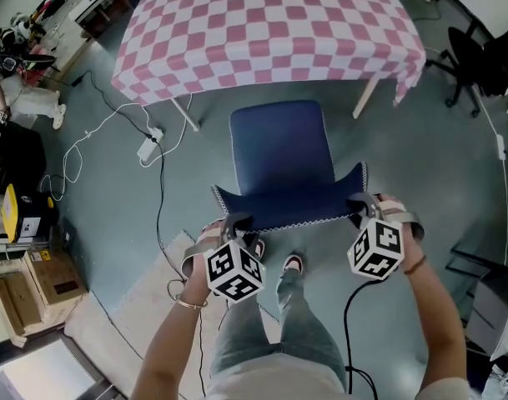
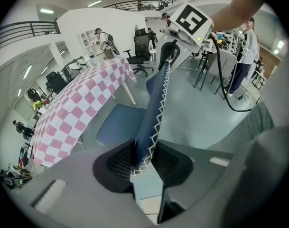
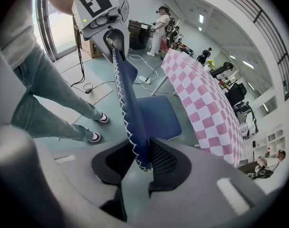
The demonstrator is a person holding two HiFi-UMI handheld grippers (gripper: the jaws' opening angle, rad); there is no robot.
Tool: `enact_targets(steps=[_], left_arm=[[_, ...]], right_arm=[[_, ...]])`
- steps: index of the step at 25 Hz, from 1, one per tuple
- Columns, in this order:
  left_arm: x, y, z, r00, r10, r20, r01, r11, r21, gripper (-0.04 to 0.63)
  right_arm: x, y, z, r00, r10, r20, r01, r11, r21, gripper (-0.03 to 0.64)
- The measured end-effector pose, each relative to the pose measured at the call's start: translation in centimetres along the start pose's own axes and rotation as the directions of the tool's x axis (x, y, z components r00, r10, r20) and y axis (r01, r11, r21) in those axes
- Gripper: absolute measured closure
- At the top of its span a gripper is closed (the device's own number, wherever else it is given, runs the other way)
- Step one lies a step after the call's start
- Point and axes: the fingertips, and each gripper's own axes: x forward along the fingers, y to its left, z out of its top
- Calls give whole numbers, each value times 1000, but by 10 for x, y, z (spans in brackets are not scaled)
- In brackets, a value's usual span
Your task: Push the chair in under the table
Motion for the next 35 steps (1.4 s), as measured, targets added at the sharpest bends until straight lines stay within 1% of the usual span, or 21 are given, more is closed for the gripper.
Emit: enact_targets(steps=[5, 12, 17, 20, 24, 28, 31, 35], left_arm=[[6, 11, 1, 1000, 4, -2, -4, 1000, -17, 499], [9, 19, 8, 1000, 30, 5, -30, 999, -43, 497], [18, 28, 12, 999, 53, 6, -53, 996, -77, 495], [20, 29, 18, 999, 49, 8, -48, 995, -83, 495], [21, 30, 21, 999, 48, 12, -47, 993, -110, 492], [21, 33, 21, 998, 64, 5, -63, 990, -128, 491], [26, 47, 23, 995, 95, -7, -95, 986, -137, 491], [32, 66, 22, 995, 98, -13, -99, 985, -140, 491]], right_arm=[[7, -9, 3, 1000, 8, -1, -8, 1000, 10, 517], [9, -24, 3, 1000, -24, -3, 24, 999, 35, 515], [20, -37, 3, 1000, -12, -1, 12, 1000, 23, 515], [20, -43, 0, 1000, -3, -3, 3, 1000, 30, 515], [21, -47, -1, 1000, 1, 0, -1, 999, 43, 515], [22, -50, 0, 1000, -18, 10, 17, 998, 58, 514], [29, -64, 5, 998, -55, 15, 54, 996, 75, 514], [38, -82, 16, 998, -59, 16, 58, 995, 78, 511]])
